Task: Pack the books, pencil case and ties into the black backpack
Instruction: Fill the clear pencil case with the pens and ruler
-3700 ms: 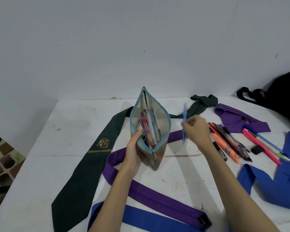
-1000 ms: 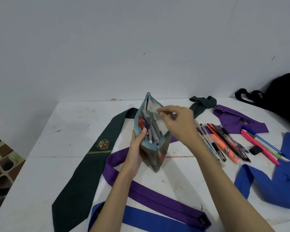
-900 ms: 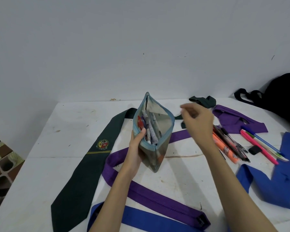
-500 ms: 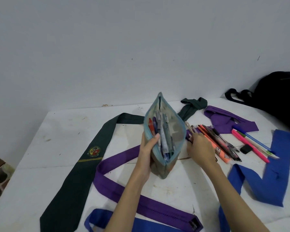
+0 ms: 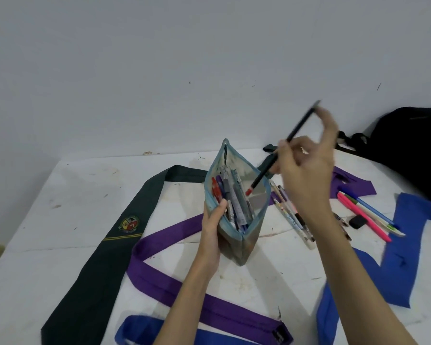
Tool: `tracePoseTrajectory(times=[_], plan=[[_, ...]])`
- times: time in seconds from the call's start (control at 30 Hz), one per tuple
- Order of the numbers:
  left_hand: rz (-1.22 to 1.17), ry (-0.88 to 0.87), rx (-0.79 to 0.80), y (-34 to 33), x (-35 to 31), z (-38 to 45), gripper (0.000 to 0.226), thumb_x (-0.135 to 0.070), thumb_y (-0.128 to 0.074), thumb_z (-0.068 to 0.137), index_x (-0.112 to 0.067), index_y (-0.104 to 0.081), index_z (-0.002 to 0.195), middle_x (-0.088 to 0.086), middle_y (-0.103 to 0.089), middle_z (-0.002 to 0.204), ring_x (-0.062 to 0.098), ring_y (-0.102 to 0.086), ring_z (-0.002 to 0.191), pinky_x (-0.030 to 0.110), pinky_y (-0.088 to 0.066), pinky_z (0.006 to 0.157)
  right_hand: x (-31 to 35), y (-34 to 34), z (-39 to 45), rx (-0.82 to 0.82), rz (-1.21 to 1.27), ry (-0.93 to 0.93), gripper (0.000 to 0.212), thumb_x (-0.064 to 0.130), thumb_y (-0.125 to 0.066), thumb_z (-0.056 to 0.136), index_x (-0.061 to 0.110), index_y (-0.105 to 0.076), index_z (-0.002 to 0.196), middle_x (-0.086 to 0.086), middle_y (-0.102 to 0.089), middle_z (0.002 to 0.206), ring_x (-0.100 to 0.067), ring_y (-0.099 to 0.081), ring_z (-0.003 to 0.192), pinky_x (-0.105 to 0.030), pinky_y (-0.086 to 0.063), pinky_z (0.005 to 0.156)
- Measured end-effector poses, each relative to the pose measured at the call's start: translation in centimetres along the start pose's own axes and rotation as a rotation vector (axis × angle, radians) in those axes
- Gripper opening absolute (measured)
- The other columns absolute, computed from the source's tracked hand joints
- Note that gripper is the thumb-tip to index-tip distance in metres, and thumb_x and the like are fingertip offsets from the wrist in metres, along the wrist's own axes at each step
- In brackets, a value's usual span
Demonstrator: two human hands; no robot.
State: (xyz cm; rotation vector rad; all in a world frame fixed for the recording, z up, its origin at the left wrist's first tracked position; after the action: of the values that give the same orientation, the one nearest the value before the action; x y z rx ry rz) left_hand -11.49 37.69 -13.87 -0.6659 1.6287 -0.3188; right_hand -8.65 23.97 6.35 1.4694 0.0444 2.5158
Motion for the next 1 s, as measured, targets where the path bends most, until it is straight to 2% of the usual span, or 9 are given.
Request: tracePoseTrajectory(times=[0.1,0.2,0.37,0.43,0.53,0.7,0.87,0.93,1.0], plan=[[0.001,0.005,0.004,0.0,0.1,0.0,0.067,-0.043,-0.064,0.072,-0.023,-0.049,0.134,0.008,-0.064,0.123,0.023,-0.062,0.112,0.032,-0.055,0.080,-1.6,-4.1,-1.0,0.332,-0.356,0.004,0.070,0.001,-0.055,0.088,0.024,-0.021,0.146,-0.010,-0.059,0.066,-0.016,-0.054,0.054,-0.031,-0.052,0.061],[-0.006,0.012,0.013,0.0,0.2,0.1,0.064,-0.043,-0.062,0.073,-0.024,-0.050,0.133,0.005,-0.066,0.120,0.021,-0.063,0.111,0.035,-0.053,0.087,-4.2,-6.5,-2.0,0.604,-0.680,-0.024,0.057,0.010,-0.056,0.087,0.017,-0.034,0.139,-0.011,-0.059,0.072,-0.024,-0.053,0.068,-0.034,-0.046,0.065],[0.047,0.002,0.019,0.1,0.2,0.3,0.080,-0.053,-0.069,0.063,-0.025,-0.048,0.135,0.007,-0.064,0.123,0.023,-0.061,0.113,0.039,-0.051,0.092,-6.4,-7.3,-3.5,0.771,-0.975,-0.116,0.032,0.021,-0.059,0.089,0.009,-0.050,0.118,-0.011,-0.062,0.098,-0.028,-0.056,0.089,-0.031,-0.044,0.073],[0.051,0.004,0.016,0.1,0.3,0.4,0.083,-0.055,-0.069,0.061,-0.025,-0.048,0.135,0.007,-0.064,0.122,0.022,-0.062,0.112,0.039,-0.051,0.092,-6.3,-7.3,-3.6,0.745,-0.982,-0.120,0.017,0.024,-0.057,0.092,0.008,-0.057,0.099,-0.010,-0.061,0.091,-0.026,-0.053,0.080,-0.029,-0.041,0.067],[0.064,0.005,0.018,0.2,0.5,0.5,0.084,-0.057,-0.069,0.060,-0.026,-0.047,0.136,0.008,-0.063,0.123,0.024,-0.061,0.113,0.043,-0.050,0.096,-5.8,-6.9,-3.2,0.662,-1.078,-0.084,0.027,0.024,-0.053,0.094,0.009,-0.046,0.072,-0.003,-0.041,0.067,-0.026,-0.048,0.074,-0.030,-0.039,0.065],[0.066,-0.012,0.004,0.2,0.4,0.4,0.084,-0.056,-0.069,0.059,-0.025,-0.048,0.135,0.008,-0.063,0.123,0.023,-0.060,0.114,0.045,-0.047,0.100,-5.3,-7.2,-3.1,0.672,-1.158,0.019,0.015,0.023,-0.060,0.090,0.009,-0.063,0.091,-0.003,-0.050,0.075,-0.024,-0.050,0.074,-0.028,-0.039,0.066],[0.044,-0.019,0.025,0.2,0.1,0.5,0.082,-0.052,-0.069,0.065,-0.022,-0.047,0.137,0.009,-0.061,0.127,0.026,-0.058,0.118,0.046,-0.046,0.101,-3.2,-2.1,-0.7,0.197,-0.556,0.030,0.015,0.022,-0.062,0.088,0.011,-0.069,0.080,0.008,-0.059,0.062,-0.010,-0.053,0.058,-0.025,-0.044,0.061],[0.033,-0.012,0.015,0.3,0.2,0.5,0.080,-0.051,-0.069,0.066,-0.023,-0.047,0.137,0.007,-0.062,0.126,0.025,-0.058,0.117,0.043,-0.047,0.099,-4.2,0.5,0.5,0.081,-0.527,-0.008,0.011,0.020,-0.061,0.088,0.014,-0.067,0.081,0.014,-0.056,0.064,-0.003,-0.050,0.060,-0.021,-0.039,0.061],[0.034,0.003,0.002,0.4,0.3,0.4,0.073,-0.048,-0.066,0.070,-0.024,-0.047,0.137,0.005,-0.063,0.124,0.023,-0.059,0.115,0.039,-0.050,0.094,-7.4,1.7,1.0,0.146,-0.660,-0.118,0.009,0.021,-0.059,0.089,0.014,-0.064,0.085,0.004,-0.061,0.074,-0.011,-0.054,0.070,-0.025,-0.038,0.066]])
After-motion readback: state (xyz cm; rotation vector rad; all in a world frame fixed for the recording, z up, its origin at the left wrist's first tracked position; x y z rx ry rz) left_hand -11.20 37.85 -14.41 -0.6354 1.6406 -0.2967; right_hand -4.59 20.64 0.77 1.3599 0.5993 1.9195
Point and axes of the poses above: each hand's wrist, its own z-axis towards the middle knuckle, its own y-axis out of the back of the hand, x = y × z, the point moved 9 cm from there along z, towards the middle knuckle
